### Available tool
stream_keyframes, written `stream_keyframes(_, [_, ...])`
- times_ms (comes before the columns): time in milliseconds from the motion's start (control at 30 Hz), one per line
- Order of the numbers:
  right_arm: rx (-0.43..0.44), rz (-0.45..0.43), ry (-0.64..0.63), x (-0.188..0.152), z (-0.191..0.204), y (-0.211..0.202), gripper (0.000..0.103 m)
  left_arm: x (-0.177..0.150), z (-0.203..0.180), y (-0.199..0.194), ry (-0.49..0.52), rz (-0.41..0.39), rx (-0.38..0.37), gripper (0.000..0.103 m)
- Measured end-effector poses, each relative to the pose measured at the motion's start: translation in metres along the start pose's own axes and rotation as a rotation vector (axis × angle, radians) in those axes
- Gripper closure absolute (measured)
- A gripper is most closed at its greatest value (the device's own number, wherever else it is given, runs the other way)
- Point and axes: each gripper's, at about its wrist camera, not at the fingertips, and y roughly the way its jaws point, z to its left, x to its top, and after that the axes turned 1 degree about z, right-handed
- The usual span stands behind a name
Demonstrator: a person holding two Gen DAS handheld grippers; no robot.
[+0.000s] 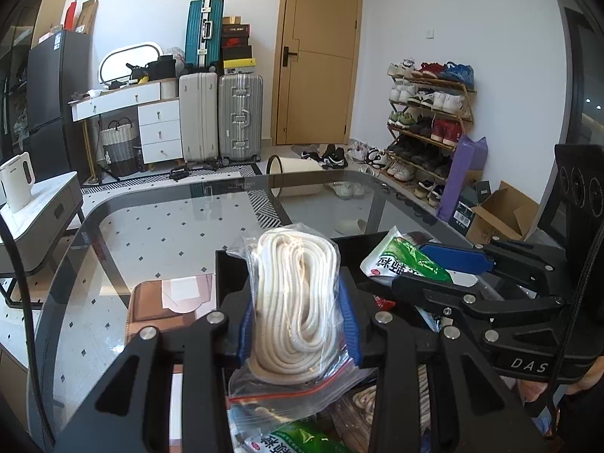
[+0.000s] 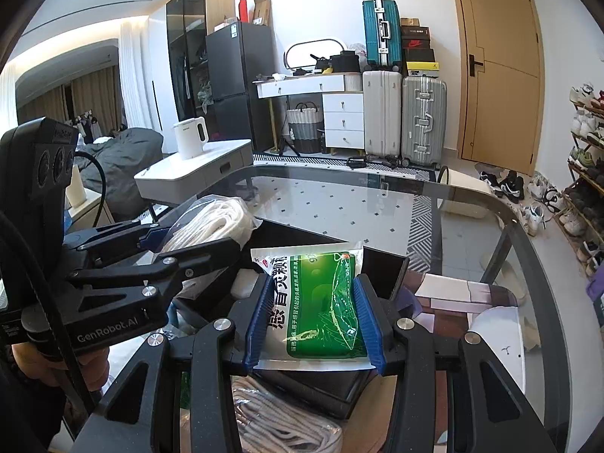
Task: Organize soft objects
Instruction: 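Carry the rope coil and green packet over the black box with both grippers, then open both grippers to drop the rope coil and green packet into the box, then move both grippers back toward the remaining items on the mat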
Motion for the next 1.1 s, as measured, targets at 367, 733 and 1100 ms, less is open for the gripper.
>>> stream_keyframes(367, [-0.037, 0.017, -0.025, -0.002, -0.001, 0.015, 0.059, 0.001, -0.007, 0.014, 0.030, 0.026, 0.001, 0.066])
stream_keyframes(733, [-0.045, 0.028, -0.025, -0.003, -0.002, 0.021, 0.058, -0.001, -0.005, 0.020, 0.017, 0.052, 0.001, 0.057])
stream_keyframes(1100, [-0.028, -0.021, 0.004, -0.016, 0.002, -0.028, 0.001, -0.006, 0.001, -0.029, -0.040, -0.026, 0.027, 0.000])
